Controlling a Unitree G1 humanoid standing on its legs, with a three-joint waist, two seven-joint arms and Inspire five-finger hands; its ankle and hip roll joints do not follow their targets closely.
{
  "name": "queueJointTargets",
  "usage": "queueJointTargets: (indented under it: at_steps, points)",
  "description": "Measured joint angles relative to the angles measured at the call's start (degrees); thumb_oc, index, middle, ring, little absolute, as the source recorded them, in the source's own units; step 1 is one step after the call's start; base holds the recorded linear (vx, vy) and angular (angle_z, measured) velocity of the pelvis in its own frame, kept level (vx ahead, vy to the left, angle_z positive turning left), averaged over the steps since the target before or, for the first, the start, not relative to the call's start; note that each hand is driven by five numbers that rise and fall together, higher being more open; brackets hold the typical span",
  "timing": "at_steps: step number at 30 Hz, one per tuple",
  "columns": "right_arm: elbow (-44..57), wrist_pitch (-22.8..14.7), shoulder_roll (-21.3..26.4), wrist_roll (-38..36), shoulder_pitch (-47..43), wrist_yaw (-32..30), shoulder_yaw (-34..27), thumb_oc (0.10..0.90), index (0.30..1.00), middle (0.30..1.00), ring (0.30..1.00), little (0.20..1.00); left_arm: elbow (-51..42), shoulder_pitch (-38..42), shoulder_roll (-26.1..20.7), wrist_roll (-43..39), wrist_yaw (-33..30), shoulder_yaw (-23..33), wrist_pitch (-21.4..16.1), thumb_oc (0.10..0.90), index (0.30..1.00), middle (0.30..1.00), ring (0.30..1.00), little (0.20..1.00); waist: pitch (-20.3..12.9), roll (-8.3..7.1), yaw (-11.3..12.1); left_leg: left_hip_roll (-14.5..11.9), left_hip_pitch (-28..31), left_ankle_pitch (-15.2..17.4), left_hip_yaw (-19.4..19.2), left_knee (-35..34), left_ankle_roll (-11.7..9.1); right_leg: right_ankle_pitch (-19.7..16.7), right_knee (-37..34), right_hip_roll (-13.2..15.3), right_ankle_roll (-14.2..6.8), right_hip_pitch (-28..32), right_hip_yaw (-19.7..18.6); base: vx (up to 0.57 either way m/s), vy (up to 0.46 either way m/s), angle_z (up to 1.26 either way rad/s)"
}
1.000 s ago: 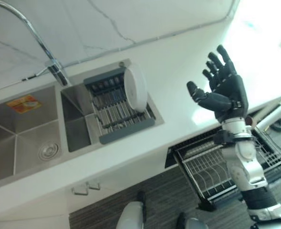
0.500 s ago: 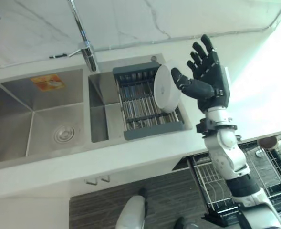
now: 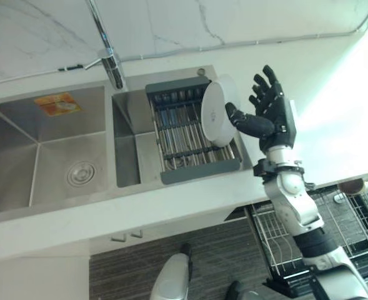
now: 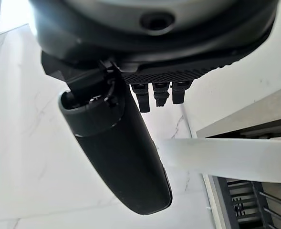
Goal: Place the dishes in the dishwasher.
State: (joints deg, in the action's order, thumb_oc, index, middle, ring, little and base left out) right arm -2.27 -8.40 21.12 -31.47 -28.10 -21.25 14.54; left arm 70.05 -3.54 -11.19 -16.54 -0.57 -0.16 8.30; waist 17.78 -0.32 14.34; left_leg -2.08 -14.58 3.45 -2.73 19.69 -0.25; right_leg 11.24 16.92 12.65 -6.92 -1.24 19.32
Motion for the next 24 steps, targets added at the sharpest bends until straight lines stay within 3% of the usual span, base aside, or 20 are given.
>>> queueJointTargets:
  at_steps: [15, 21, 22, 23, 24]
  points:
    - [-1.8, 0.3, -0.6, -2.5, 0.1, 2.4, 1.3, 0.8, 0.9, 0.9, 0.9, 0.9, 0.0, 0.0, 0.0, 0.1, 0.0, 0.0, 0.0, 0.8, 0.9, 0.9, 0.9, 0.9, 0.0, -0.01, 0.1, 0.1, 0.0, 0.0, 0.2, 0.1, 0.0, -0.1, -0.1, 0.1, 0.0, 0.4, 0.4, 0.0, 0.0, 0.0]
    - [-3.2, 3.3, -0.6, -2.5, 0.2, 2.7, 1.7, 0.8, 0.9, 0.9, 0.9, 0.9, -0.1, 0.0, 0.0, 0.1, 0.1, 0.1, 0.0, 0.8, 0.9, 0.9, 0.9, 0.9, 0.0, -0.06, 0.1, 0.1, 0.0, 0.0, 0.4, 0.1, 0.0, -0.1, -0.2, 0.0, 0.0, 0.7, 0.8, 0.0, 0.001, 0.01]
    - [-3.2, 4.1, -0.6, -2.5, 0.2, 2.7, 1.7, 0.775, 0.862, 0.862, 0.862, 0.862, -0.1, 0.0, 0.0, 0.1, 0.1, 0.1, 0.0, 0.8, 0.9, 0.9, 0.9, 0.9, 0.1, -0.1, 0.1, 0.1, 0.0, 0.0, 0.4, 0.1, 0.0, -0.1, -0.2, 0.0, 0.0, 0.7, 0.8, 0.0, 0.0, 0.0]
    - [-4.4, 5.6, -0.6, -2.5, 0.2, 2.8, 1.8, 0.551, 0.526, 0.526, 0.526, 0.526, -0.4, 0.0, 0.0, 0.1, 0.1, 0.2, 0.1, 0.8, 0.9, 0.9, 0.9, 0.9, 0.1, -0.23, 0.1, 0.1, 0.0, 0.0, 0.5, 0.1, 0.0, -0.1, -0.2, 0.0, 0.0, 0.7, 0.8, 0.0, 0.0, 0.0]
    - [-5.2, 5.7, -0.6, -2.5, 0.2, 2.8, 1.7, 0.424, 0.335, 0.335, 0.335, 0.335, -0.6, -0.1, 0.0, 0.1, 0.1, 0.2, 0.1, 0.8, 0.9, 0.9, 0.9, 0.9, 0.1, -0.29, 0.1, 0.1, 0.0, 0.0, 0.5, 0.1, 0.0, -0.1, -0.2, 0.0, 0.0, 0.7, 0.8, 0.0, 0.0, 0.0]
